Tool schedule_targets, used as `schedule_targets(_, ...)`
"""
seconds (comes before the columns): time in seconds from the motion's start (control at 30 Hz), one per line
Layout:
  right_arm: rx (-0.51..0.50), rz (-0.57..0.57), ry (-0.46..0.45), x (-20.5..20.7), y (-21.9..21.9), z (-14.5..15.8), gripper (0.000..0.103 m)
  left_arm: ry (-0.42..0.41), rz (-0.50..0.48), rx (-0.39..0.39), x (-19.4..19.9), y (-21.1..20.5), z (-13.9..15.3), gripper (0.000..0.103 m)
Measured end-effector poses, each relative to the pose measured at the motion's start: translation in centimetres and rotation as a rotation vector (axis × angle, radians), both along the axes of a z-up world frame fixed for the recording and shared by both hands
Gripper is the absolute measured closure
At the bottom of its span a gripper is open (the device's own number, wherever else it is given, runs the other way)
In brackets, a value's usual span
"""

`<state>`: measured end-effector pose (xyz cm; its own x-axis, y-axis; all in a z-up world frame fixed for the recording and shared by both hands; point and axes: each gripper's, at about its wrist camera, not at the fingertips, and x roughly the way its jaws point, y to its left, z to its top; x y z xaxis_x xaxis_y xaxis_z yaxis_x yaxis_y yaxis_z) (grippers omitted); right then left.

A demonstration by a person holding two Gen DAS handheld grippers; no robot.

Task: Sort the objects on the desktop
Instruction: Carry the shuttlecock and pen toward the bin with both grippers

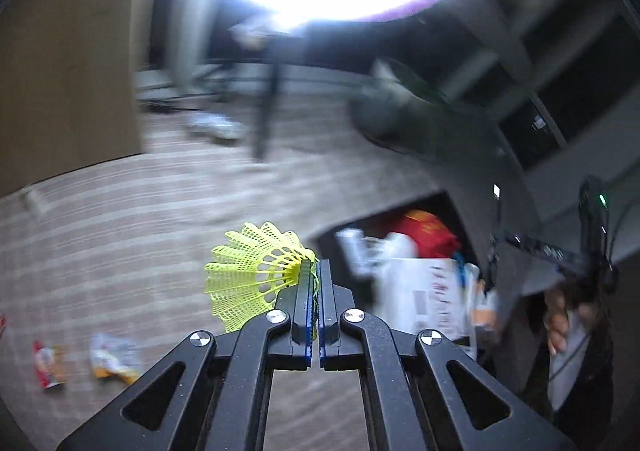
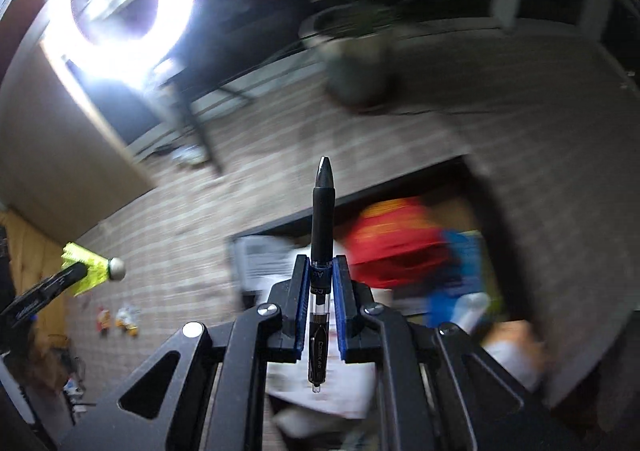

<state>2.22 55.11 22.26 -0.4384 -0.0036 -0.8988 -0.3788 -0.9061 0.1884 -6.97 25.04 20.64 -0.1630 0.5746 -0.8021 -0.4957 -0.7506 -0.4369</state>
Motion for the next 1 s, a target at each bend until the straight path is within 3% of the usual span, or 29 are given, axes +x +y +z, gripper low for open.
schedule_targets(0.2, 0.061, -0.07, -0.054, 1.1, 7.0, -1.1, 0.092, -0.027, -0.165, 0.026, 4.0, 10.1, 1.1, 0.102)
schedule_targets(0.37, 0.094, -0.088, -0.106, 0.5, 10.2, -2.8, 0.092, -0.026, -0.264, 0.011, 7.0, 17.0, 1.1, 0.102)
schedule_targets(0.7, 0.09, -0.068, -0.152, 0.2, 11.7, -5.2, 0.092, -0.071, -0.381, 0.0, 10.1, 23.9, -0.4, 0.102)
schedule_targets(0.77, 0.08, -0.054, -0.154, 0.1, 11.8, -5.3, 0.091, -0.086, -0.399, 0.004, 10.5, 24.5, -0.8, 0.093)
schedule_targets(0.8, 0.061, -0.037, -0.159, 0.0, 11.8, -5.3, 0.091, -0.097, -0.407, -0.002, 10.6, 24.7, -0.9, 0.074)
schedule_targets(0.83, 0.055, -0.038, -0.163, 0.1, 11.9, -5.3, 0.091, -0.099, -0.409, -0.002, 10.6, 24.8, -1.0, 0.064)
schedule_targets(1.0, 0.047, -0.052, -0.147, 0.3, 12.2, -4.8, 0.081, -0.048, -0.399, -0.018, 10.6, 24.1, -0.4, 0.064)
